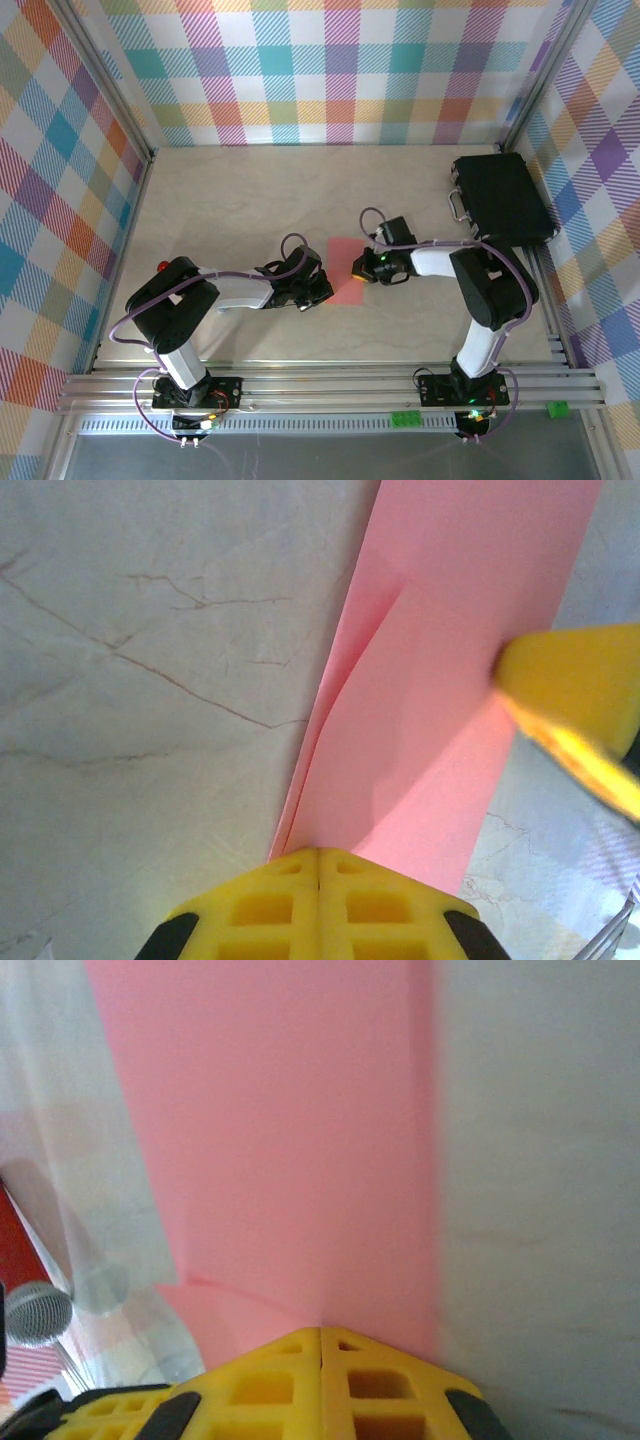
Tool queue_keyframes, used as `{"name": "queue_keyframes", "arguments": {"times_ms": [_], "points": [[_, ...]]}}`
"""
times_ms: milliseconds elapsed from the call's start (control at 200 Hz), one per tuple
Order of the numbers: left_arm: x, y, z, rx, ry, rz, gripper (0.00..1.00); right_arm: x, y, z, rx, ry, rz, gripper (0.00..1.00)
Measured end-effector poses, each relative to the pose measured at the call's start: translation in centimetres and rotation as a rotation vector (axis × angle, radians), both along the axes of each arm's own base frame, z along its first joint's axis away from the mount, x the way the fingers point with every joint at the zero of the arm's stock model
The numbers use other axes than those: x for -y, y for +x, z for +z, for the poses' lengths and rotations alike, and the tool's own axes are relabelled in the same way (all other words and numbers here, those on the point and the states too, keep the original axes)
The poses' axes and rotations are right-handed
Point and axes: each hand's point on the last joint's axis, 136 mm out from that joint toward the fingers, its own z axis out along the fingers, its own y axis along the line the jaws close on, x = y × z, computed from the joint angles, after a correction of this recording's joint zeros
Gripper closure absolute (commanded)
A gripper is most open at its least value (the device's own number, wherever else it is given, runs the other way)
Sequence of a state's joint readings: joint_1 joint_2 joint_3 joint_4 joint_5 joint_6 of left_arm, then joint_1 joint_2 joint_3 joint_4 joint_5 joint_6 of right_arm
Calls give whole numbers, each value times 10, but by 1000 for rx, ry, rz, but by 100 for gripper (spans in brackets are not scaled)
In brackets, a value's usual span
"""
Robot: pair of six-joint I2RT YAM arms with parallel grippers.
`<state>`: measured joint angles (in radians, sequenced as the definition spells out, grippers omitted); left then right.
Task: Fold a paper plane with a square sheet of paper (pick it up from the middle)
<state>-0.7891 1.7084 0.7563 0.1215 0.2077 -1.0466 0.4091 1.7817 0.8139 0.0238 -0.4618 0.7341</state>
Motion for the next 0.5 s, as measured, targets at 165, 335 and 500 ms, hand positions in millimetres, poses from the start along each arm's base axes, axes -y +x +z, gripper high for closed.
{"name": "queue_keyframes", "arguments": {"times_ms": [165, 335, 500], "points": [[1, 1, 2, -1, 5, -5, 100, 23, 14, 2, 2, -38, -61, 91], [2, 2, 10, 7, 35, -40, 85, 32, 12, 24, 46, -52, -89, 83], [11, 19, 35, 75, 9, -63, 81, 35, 0, 46, 88, -12, -106, 69]]}}
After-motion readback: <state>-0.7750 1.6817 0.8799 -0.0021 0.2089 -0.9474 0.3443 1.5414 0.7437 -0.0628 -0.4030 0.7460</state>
